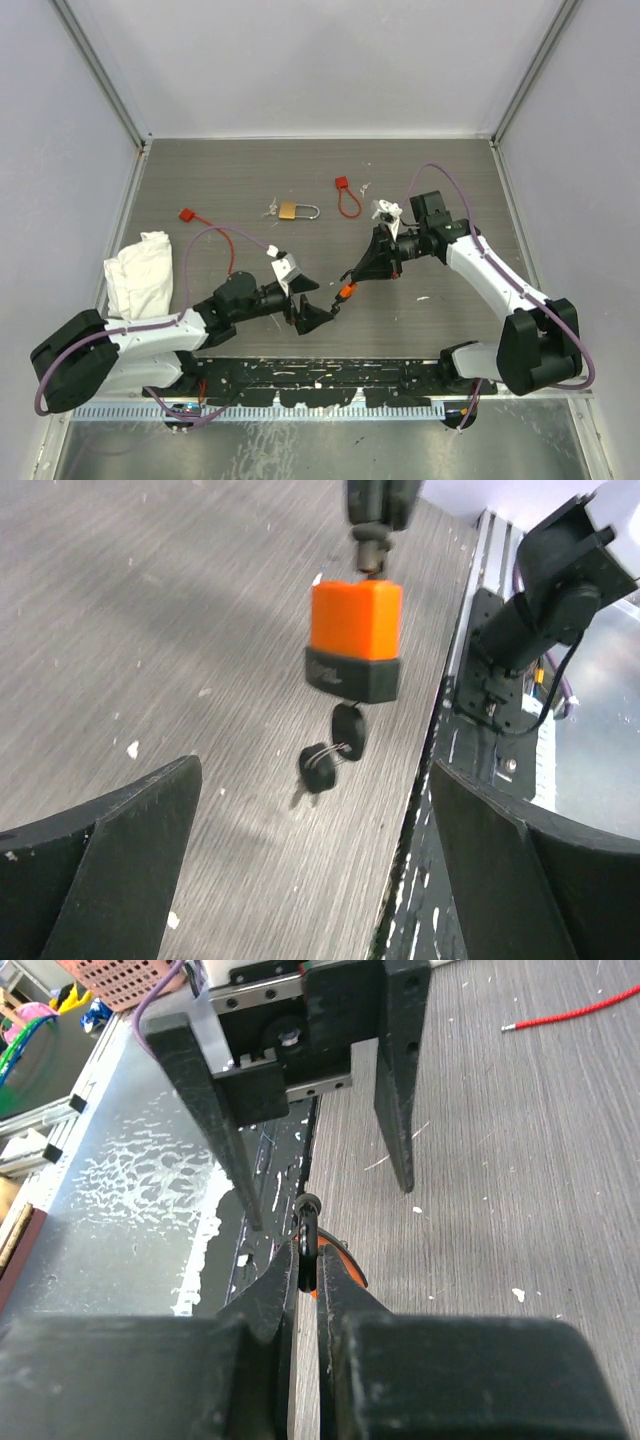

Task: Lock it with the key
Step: Lock the lock.

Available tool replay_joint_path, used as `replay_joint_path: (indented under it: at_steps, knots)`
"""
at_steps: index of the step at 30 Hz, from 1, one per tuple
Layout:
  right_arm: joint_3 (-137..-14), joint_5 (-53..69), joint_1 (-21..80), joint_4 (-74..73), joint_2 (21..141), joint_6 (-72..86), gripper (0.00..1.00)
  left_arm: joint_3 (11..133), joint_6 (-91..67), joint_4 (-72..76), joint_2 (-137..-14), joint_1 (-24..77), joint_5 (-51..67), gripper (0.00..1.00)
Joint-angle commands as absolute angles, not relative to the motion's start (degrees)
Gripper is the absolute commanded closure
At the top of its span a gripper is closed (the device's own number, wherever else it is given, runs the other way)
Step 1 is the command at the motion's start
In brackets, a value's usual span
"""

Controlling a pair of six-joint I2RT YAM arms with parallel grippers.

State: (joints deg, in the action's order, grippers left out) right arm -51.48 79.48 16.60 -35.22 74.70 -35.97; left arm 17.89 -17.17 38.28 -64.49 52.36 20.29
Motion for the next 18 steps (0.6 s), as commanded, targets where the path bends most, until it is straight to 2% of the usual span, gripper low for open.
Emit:
replay_joint_path:
  at_steps: [1,4,8,12,18]
  knots:
    - [-54.74,85.39,15.49,-34.67,72.00,-34.57,0.99,19.73,-10.84,52.24,-64.64,59.32,7.33,0.02]
    - [-54.78,85.26,14.96,-34.64,72.77,-33.96,0.99,21.50,-5.38,52.48,-67.28,64.83,-3.95,0.02]
    - [-54.86,85.08,14.57,-34.64,73.18,-33.60,0.99,22.82,-3.91,57.48,-71.38,67.45,-10.71,0.02]
    - [-55.02,84.91,14.32,-34.63,73.37,-33.41,0.99,24.76,-3.62,58.39,-75.76,69.08,-14.43,0.12]
    - [-55.00,84.55,14.17,-34.63,73.89,-33.06,0.99,26.52,-5.38,61.35,-81.11,69.64,-16.45,0.36]
